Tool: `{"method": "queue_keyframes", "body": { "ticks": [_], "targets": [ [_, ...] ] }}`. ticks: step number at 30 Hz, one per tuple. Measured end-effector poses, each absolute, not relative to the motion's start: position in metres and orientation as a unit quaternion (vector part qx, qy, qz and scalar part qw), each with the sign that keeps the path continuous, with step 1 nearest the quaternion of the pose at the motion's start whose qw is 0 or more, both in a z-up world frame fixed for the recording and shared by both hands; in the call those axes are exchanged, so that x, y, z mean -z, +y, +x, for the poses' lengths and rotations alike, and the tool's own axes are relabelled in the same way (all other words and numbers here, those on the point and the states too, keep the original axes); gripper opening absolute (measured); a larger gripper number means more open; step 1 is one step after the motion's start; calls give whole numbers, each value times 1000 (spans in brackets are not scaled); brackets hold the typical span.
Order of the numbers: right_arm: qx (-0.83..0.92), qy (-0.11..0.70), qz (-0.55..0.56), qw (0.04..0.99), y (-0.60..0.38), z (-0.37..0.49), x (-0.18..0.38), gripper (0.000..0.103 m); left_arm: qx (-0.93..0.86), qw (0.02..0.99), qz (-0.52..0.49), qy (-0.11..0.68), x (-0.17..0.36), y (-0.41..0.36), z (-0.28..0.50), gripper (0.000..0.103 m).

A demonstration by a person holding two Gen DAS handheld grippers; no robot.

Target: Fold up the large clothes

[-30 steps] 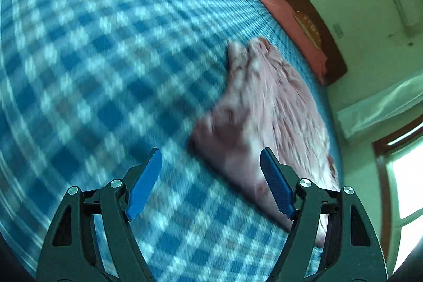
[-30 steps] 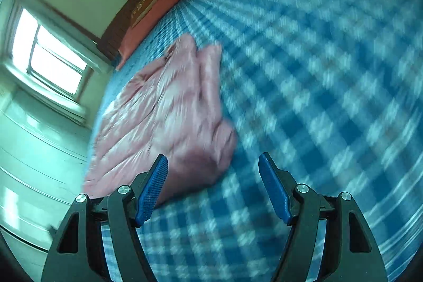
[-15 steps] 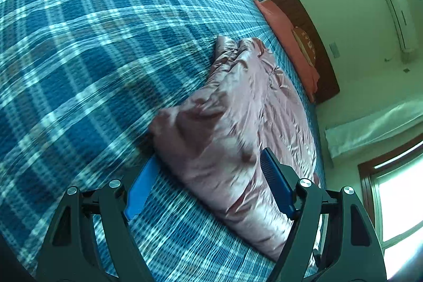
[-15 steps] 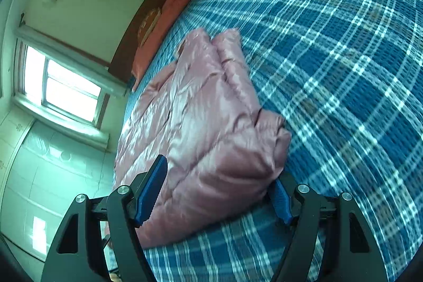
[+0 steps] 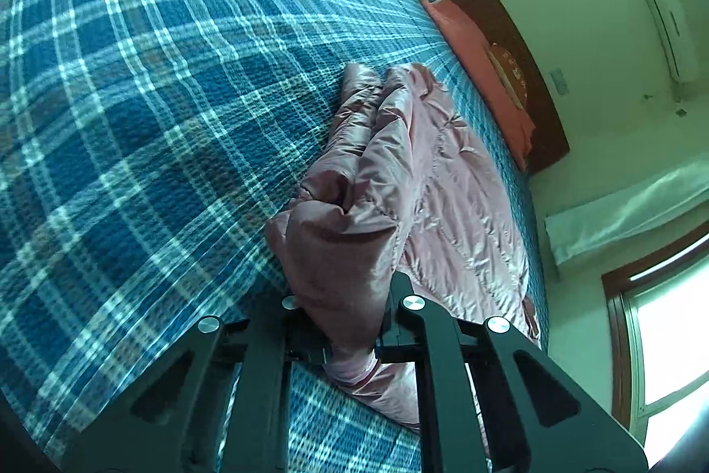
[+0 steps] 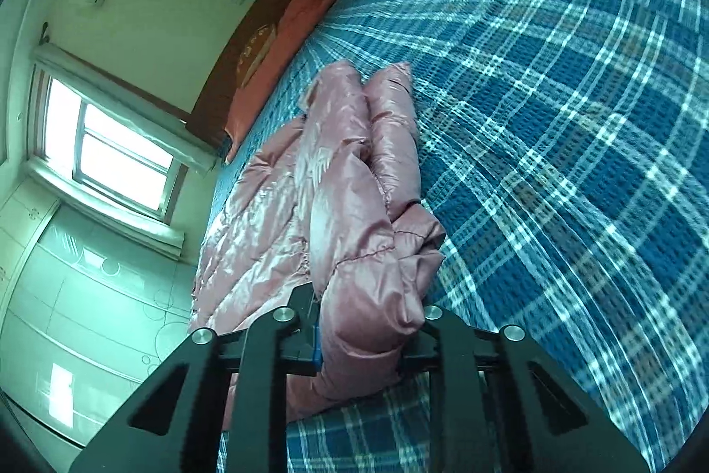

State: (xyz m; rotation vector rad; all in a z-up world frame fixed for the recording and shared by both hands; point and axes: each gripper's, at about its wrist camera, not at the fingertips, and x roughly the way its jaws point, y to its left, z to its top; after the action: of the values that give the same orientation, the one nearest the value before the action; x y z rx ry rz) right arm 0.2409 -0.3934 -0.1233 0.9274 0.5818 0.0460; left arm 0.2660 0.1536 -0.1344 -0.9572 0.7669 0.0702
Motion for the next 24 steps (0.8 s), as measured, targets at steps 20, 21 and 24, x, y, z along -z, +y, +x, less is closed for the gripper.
{"method": "queue_keyframes", "body": {
  "ticks": [20, 21, 24],
  "targets": [
    [-48, 313, 439, 841, -388, 117, 137, 19, -23, 813, -438, 383, 124, 184, 125, 11],
    [-49, 313, 440, 840, -388, 112, 138, 19, -22, 813, -437, 384, 124, 185, 120, 11],
    [-51, 314, 441, 839, -387, 105, 140, 19, -22, 813, -436, 385, 122, 187, 110, 11]
  ]
}}
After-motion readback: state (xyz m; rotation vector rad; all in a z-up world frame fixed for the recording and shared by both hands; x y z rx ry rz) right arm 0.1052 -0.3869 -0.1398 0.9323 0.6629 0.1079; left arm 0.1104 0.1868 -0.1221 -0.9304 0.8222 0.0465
